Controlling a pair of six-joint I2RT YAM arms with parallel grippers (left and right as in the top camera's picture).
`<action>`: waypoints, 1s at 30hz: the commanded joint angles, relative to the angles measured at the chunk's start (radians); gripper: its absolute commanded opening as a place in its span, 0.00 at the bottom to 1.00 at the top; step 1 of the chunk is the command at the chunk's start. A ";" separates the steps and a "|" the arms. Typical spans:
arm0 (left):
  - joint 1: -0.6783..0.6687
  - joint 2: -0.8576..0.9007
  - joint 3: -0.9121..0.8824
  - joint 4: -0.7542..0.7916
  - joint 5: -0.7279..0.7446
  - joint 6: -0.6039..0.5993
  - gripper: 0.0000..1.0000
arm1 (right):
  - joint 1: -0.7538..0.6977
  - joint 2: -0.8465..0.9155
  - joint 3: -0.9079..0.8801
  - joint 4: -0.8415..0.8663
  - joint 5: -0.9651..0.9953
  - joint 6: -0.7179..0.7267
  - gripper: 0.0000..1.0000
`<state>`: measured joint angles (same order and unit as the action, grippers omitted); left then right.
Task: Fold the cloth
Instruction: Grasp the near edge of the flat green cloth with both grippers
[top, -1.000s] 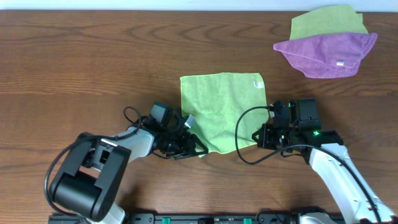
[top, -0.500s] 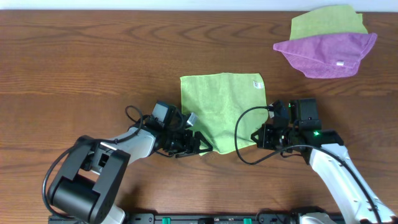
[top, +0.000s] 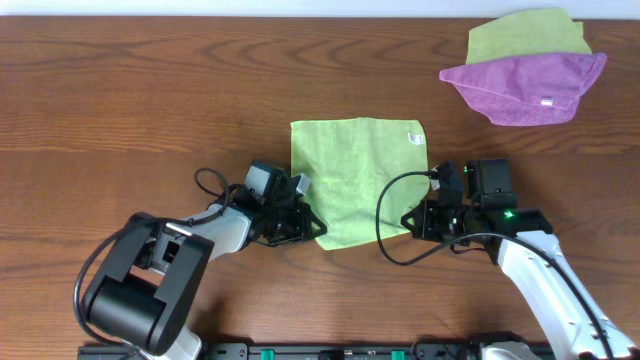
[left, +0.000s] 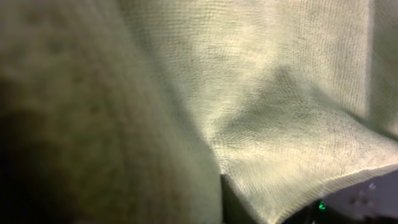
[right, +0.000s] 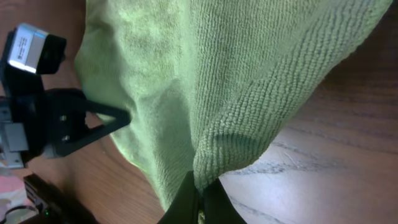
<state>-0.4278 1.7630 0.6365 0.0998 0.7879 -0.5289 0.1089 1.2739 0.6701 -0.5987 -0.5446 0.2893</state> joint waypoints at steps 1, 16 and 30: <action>0.003 0.043 -0.027 -0.012 -0.120 0.005 0.06 | 0.010 -0.014 -0.003 0.001 -0.021 0.013 0.01; 0.152 -0.079 -0.024 -0.237 0.104 0.145 0.06 | 0.011 -0.014 -0.003 -0.063 0.076 -0.003 0.01; 0.169 -0.356 -0.022 -0.327 0.077 0.043 0.06 | 0.069 -0.078 -0.003 -0.040 0.182 -0.006 0.01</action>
<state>-0.2745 1.4322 0.6228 -0.2443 0.9131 -0.4351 0.1711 1.2209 0.6678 -0.6647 -0.4530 0.2874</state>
